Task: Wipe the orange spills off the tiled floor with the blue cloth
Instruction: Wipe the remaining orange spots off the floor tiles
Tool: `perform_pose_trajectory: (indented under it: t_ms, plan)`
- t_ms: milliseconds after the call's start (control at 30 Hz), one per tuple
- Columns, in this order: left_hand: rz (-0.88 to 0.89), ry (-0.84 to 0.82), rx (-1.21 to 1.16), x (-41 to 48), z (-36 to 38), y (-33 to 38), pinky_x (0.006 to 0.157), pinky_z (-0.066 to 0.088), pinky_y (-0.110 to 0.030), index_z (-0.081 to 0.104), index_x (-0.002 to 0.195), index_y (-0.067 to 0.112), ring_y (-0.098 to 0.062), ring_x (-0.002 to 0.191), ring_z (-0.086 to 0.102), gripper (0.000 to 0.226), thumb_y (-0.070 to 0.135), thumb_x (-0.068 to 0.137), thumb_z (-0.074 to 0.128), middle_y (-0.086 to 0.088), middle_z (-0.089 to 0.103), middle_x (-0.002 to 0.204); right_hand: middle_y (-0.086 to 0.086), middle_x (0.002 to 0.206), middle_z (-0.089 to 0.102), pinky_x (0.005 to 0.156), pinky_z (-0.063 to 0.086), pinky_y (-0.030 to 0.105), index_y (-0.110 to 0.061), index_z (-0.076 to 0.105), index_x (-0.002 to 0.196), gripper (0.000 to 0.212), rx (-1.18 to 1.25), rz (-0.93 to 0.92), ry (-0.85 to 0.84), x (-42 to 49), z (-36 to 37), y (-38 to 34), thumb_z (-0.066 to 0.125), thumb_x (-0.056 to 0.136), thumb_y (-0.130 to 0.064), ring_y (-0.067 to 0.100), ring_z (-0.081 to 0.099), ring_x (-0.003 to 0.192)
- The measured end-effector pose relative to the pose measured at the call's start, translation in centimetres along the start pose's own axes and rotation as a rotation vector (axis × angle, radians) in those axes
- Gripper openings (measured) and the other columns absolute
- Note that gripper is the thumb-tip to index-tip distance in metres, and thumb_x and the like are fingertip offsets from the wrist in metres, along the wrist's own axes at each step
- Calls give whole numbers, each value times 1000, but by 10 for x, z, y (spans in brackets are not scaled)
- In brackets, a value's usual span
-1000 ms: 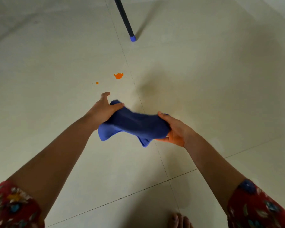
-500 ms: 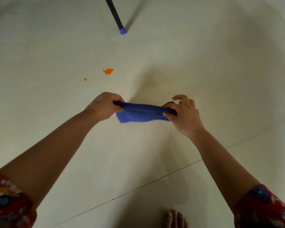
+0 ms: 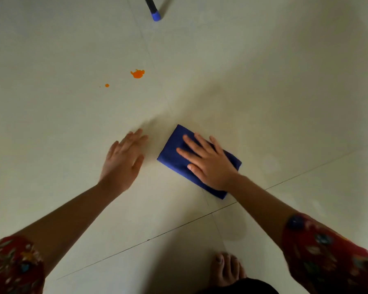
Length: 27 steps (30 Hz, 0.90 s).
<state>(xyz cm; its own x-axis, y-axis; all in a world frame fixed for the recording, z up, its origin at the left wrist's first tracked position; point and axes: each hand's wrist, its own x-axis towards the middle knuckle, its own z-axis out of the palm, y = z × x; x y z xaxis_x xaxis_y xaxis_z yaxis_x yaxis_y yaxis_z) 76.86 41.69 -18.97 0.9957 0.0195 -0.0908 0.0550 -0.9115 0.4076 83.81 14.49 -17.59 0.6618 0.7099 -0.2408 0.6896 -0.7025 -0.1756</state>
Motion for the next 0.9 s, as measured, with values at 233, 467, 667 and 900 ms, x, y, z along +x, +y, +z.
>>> perform_pose_trajectory:
  t_ms: [233, 467, 667, 900]
  plan:
    - [-411, 171, -27, -68, 2, -57, 120, 10, -41, 28, 151, 22, -17, 148, 13, 57, 38, 96, 27, 4, 19, 160, -4, 164, 5, 116, 14, 58, -36, 6, 154, 59, -40, 335, 92, 73, 13, 13, 6, 97, -49, 30, 6, 150]
    - [-415, 216, -22, -90, 12, -66, 120, 5, -32, 27, 152, 21, -10, 148, 8, 56, 38, 99, 23, 5, 19, 160, -9, 161, 21, 115, 18, 54, -44, 28, 149, 49, -135, -332, 76, -13, 49, -44, 32, 100, -48, 32, 15, 149]
    - [-401, 271, -165, -89, 7, -70, 120, 11, -36, 40, 146, 20, -13, 147, 16, 53, 35, 98, 24, 3, 27, 158, 4, 160, 24, 112, 12, 66, -28, 42, 143, 52, -126, 150, 201, 84, 20, -9, 33, 95, -45, 36, 13, 149]
    - [-540, 423, -88, -144, -2, -82, 116, 23, -43, 47, 140, 13, -24, 142, 32, 49, 28, 98, 29, -3, 38, 153, -5, 162, 20, 116, 11, 59, -40, 27, 150, 51, -192, -767, 17, 42, 57, -127, 31, 100, -42, 29, 9, 150]
